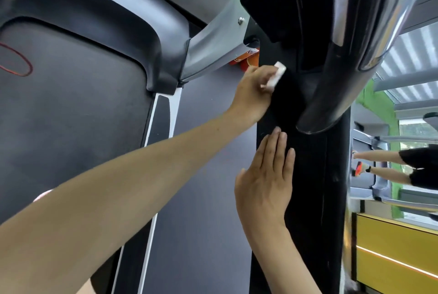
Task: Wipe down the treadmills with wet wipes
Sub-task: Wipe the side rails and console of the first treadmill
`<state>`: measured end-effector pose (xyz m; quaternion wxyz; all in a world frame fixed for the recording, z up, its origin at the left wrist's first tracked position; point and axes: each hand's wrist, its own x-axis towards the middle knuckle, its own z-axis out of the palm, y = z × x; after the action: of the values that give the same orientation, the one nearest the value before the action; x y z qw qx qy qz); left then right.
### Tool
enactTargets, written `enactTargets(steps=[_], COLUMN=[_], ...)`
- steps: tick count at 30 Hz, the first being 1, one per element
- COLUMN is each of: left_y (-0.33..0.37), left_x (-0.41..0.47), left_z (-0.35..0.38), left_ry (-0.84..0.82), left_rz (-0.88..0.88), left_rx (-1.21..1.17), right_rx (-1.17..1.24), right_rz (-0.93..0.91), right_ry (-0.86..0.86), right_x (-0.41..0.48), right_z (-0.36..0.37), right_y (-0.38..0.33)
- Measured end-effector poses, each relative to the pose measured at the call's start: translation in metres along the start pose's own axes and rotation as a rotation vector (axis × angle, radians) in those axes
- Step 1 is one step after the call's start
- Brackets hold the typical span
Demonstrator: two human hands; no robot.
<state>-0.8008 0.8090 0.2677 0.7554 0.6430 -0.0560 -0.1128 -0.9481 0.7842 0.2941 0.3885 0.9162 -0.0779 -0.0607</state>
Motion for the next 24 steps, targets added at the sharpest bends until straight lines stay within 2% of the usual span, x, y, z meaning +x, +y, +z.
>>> enactTargets(steps=[3,6,13,19,22,24], left_y=[-0.006,-0.004,-0.013,-0.042,-0.036,-0.03], left_x=[-0.006,-0.046,0.027,-0.038,0.004,0.033], left_z=[-0.001,0.011,0.014,0.012,0.011,0.008], left_ry=[-0.049,-0.177,-0.085,-0.286,-0.258,-0.238], left_rz=[0.055,0.092,0.037,0.141,0.133,0.027], left_rx=[0.007,0.007,0.053,0.103,0.109,0.106], right_rx=[0.011,-0.013,0.063,0.045,0.039,0.032], right_rz=[0.003,-0.008,-0.024,-0.003,0.005,-0.003], right_ry=[-0.134,-0.177,-0.303,-0.365,-0.358,-0.349], right_x=[-0.001,0.001,0.004,0.007,0.007,0.006], right_z=[-0.003,-0.003,-0.01,-0.011,-0.012,-0.012], right_y=[-0.003,-0.002,0.0,-0.002,-0.003,-0.002])
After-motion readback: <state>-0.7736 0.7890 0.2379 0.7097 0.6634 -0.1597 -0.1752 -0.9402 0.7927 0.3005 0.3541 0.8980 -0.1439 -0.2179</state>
